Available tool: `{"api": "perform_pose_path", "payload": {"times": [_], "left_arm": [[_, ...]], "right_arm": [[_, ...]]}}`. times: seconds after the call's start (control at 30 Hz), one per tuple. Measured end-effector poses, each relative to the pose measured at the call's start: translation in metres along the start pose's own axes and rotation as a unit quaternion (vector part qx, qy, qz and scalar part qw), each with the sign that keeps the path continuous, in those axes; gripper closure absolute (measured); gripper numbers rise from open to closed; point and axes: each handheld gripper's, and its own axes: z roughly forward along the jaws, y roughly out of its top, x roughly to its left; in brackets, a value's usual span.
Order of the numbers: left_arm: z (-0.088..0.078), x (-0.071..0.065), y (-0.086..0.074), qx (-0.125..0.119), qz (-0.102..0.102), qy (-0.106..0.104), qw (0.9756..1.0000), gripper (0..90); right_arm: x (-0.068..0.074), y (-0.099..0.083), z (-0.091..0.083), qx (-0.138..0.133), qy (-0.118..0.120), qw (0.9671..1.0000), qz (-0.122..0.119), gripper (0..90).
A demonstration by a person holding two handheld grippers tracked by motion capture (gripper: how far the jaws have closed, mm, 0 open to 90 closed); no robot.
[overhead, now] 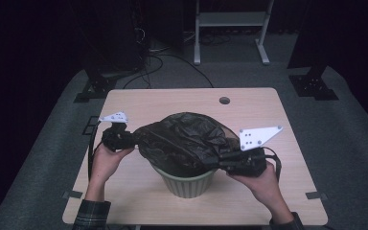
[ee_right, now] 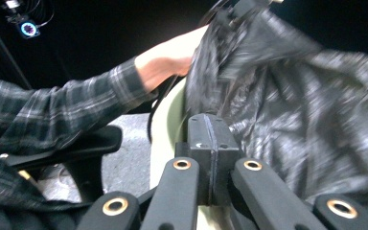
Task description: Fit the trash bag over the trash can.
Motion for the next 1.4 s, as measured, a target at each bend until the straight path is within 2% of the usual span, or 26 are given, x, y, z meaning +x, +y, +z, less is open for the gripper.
{"api": "perform_pose_path", "payload": {"times": [0.07,0.13,0.17,0.23,0.5,0.63,0.97,1.23,1.4], "left_arm": [[0.001,0.001,-0.003,0.000,-0.001,-0.001,1.0000,89.1],[0.002,0.001,-0.005,0.001,-0.002,-0.002,1.0000,89.1],[0.003,0.001,-0.006,-0.001,-0.005,-0.003,1.0000,89.1],[0.005,0.002,-0.007,0.000,-0.006,-0.003,1.0000,89.1],[0.004,0.000,-0.007,-0.004,-0.003,-0.004,1.0000,89.9],[0.004,0.000,-0.008,-0.006,-0.002,-0.005,1.0000,89.9],[0.002,-0.004,-0.007,-0.015,0.003,-0.012,0.9998,89.9],[0.003,-0.002,-0.010,-0.015,-0.003,-0.026,0.9996,89.8],[0.005,0.000,-0.012,-0.011,-0.007,-0.022,0.9997,89.9]], "right_arm": [[0.004,-0.009,0.002,0.005,0.007,1.0000,0.005,89.8],[0.006,-0.017,0.001,-0.019,0.021,0.9995,0.015,89.9],[0.007,-0.019,0.000,-0.023,0.024,0.9994,0.013,89.9],[0.011,-0.018,-0.001,-0.015,0.022,0.9996,0.008,89.9],[0.023,-0.022,0.006,0.001,0.045,0.9990,-0.002,89.9],[0.026,-0.030,0.016,0.028,0.054,0.9982,0.000,90.0],[0.024,-0.057,0.044,0.093,0.051,0.9944,0.010,90.0],[0.018,-0.072,0.051,0.104,0.046,0.9932,0.025,90.0],[0.013,-0.078,0.054,0.106,0.038,0.9931,0.032,90.0]]}}
